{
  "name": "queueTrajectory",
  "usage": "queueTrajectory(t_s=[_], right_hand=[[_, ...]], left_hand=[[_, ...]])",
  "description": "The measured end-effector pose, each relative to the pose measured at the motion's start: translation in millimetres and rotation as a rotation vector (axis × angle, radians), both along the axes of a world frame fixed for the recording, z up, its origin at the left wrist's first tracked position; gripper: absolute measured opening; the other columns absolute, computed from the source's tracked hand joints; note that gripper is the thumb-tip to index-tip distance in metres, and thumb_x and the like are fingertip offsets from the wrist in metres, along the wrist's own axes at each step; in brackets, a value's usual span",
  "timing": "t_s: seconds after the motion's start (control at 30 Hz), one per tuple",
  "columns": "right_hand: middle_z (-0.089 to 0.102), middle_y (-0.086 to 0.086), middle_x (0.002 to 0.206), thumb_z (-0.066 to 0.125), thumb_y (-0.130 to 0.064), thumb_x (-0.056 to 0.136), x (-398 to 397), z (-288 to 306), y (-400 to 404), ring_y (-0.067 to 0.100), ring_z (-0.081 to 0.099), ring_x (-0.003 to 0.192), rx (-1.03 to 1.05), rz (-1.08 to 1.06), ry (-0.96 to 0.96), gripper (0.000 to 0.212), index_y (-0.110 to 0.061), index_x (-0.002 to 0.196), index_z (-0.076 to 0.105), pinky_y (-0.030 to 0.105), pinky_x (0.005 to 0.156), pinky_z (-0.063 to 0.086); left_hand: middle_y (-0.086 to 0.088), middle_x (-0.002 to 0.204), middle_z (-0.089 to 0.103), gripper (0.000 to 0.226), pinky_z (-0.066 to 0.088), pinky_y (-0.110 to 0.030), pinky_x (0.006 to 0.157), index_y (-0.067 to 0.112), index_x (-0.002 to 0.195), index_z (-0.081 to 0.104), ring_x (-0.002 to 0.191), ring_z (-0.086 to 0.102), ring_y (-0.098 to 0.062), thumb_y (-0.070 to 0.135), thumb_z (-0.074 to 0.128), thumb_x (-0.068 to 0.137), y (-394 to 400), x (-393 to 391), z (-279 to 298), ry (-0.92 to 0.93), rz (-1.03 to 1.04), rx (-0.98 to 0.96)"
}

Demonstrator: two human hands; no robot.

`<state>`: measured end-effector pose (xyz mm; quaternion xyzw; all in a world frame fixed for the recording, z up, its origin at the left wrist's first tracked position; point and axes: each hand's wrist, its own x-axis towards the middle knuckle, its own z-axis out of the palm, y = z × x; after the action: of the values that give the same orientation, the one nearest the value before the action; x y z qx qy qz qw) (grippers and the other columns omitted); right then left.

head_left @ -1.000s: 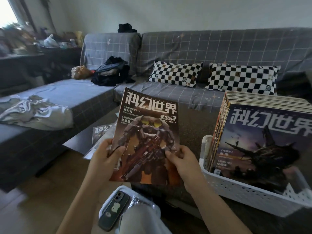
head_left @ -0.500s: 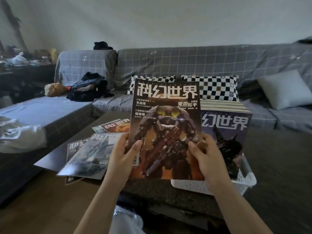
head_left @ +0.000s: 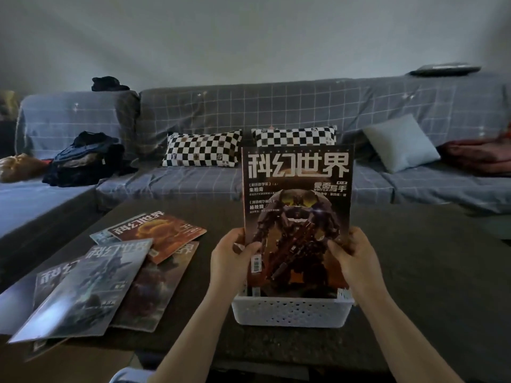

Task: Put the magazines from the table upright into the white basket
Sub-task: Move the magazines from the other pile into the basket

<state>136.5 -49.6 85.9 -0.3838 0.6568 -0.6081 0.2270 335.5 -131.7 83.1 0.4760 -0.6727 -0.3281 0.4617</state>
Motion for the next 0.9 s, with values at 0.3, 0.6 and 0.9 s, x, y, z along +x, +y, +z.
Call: queueTrajectory(t_s=[0.3,0.6,0.9], right_hand=[[0.063,-0.017,0.081,0.059,-0.024,0.09,-5.6,-28.2,-1.4,-0.002,0.058,0.07,0.121,-0.041,0.127,0.014,-0.037,0.088,0.055,0.019,0.052,0.04],[0.06,-0.011,0.085,0.061,-0.022,0.089,-4.3,-31.0,-3.2,0.01,0.054,0.079,0.13,-0.124,0.242,0.012,-0.024,0.101,0.061,0.019,0.058,0.037],[0.062,-0.007,0.097,0.072,-0.022,0.081,-2.5,-32.9,-2.2,0.015,0.06,0.091,0.083,-0.201,0.224,0.029,-0.028,0.102,0.053,0.027,0.07,0.045]], left_hand=[[0.011,0.076,0.069,0.014,0.043,-0.007,0.052,0.031,0.078,0.063,0.066,0.063,0.003,0.024,0.076,0.079,5.2,1.6,-28.9,-0.052,0.135,0.016],[0.005,0.069,0.07,0.015,0.049,-0.011,0.049,0.024,0.075,0.064,0.057,0.067,-0.002,0.019,0.078,0.077,4.7,3.5,-31.9,0.109,0.162,0.093],[0.007,0.073,0.07,0.014,0.054,-0.022,0.058,0.026,0.078,0.064,0.06,0.066,-0.003,0.024,0.079,0.076,3.5,1.3,-31.3,0.1,0.213,0.073]])
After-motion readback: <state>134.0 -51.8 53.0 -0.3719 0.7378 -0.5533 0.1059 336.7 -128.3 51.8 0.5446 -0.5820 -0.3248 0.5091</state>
